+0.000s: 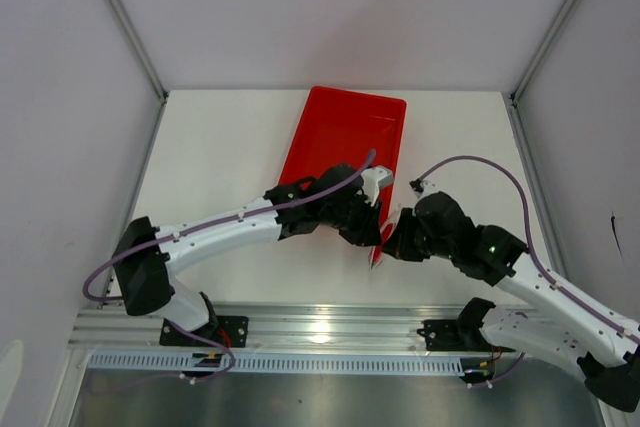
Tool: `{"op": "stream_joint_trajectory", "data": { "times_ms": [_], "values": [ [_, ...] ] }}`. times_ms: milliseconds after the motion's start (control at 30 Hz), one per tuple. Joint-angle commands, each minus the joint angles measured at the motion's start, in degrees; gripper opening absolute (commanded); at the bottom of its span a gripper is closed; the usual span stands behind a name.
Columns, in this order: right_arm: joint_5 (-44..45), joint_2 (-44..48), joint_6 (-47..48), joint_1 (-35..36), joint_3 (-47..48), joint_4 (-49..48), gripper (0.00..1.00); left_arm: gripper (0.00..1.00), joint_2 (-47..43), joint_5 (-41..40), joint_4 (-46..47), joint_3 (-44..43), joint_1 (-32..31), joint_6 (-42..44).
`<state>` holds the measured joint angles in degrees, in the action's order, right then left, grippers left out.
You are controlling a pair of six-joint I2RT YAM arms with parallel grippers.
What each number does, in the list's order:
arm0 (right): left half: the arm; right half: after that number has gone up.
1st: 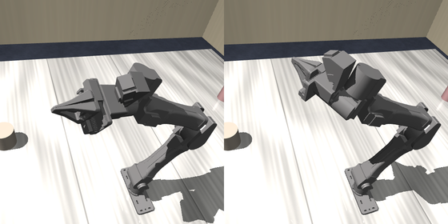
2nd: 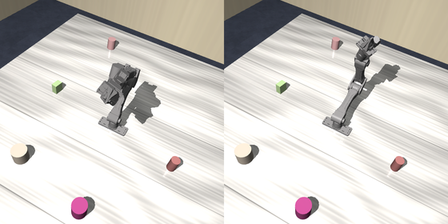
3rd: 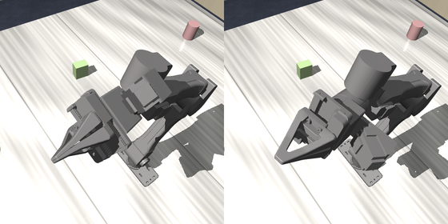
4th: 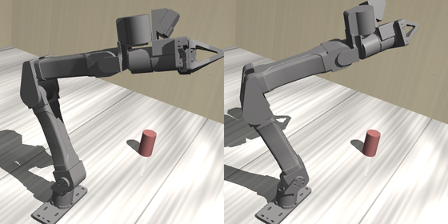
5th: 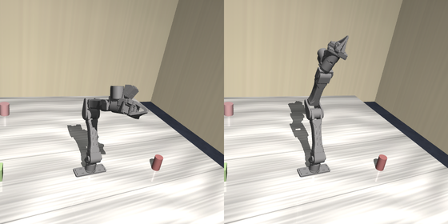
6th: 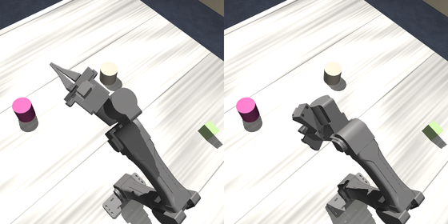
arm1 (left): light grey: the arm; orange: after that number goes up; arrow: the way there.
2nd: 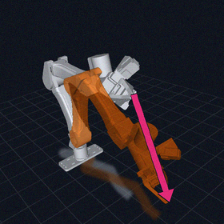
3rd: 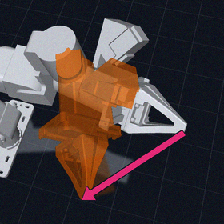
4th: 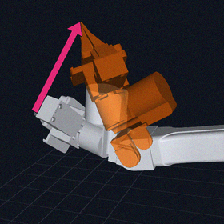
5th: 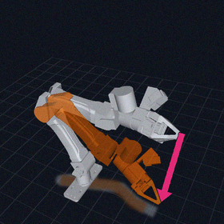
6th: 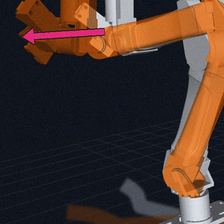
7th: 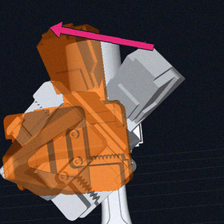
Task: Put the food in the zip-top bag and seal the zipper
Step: Adjust the zipper food storage bag at the center of the board.
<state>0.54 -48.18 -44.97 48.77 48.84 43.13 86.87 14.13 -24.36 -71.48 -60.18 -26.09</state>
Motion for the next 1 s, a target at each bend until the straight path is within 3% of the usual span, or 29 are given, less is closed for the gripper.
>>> {"op": "stream_joint_trajectory", "data": {
  "times_ms": [0,100,433,567,800,967],
  "values": [
    [-0.89,1.60,-1.08,0.97,0.12,0.80,0.00,0.15,0.84,-1.12,0.28,-2.43,0.50,0.16],
    [2.62,2.57,-2.75,0.89,-0.06,4.57,0.00,0.01,0.32,-1.56,-0.33,-2.00,0.51,0.51],
    [10.27,4.32,-10.04,1.06,-1.47,11.97,0.00,0.01,-4.51,-7.97,-4.54,0.20,-1.07,-0.11],
    [9.31,6.17,-12.86,1.50,-4.62,11.80,0.02,0.01,-5.92,-11.40,-6.66,0.29,-2.30,-0.37],
    [8.96,7.93,-17.43,4.48,-8.31,9.87,0.03,0.01,-2.68,-13.87,-7.63,-1.46,-5.29,-1.95],
    [9.31,9.34,-18.49,5.72,-8.94,8.98,0.10,0.01,1.81,-13.87,-7.46,-3.31,-7.58,-3.00]
  ]
}}
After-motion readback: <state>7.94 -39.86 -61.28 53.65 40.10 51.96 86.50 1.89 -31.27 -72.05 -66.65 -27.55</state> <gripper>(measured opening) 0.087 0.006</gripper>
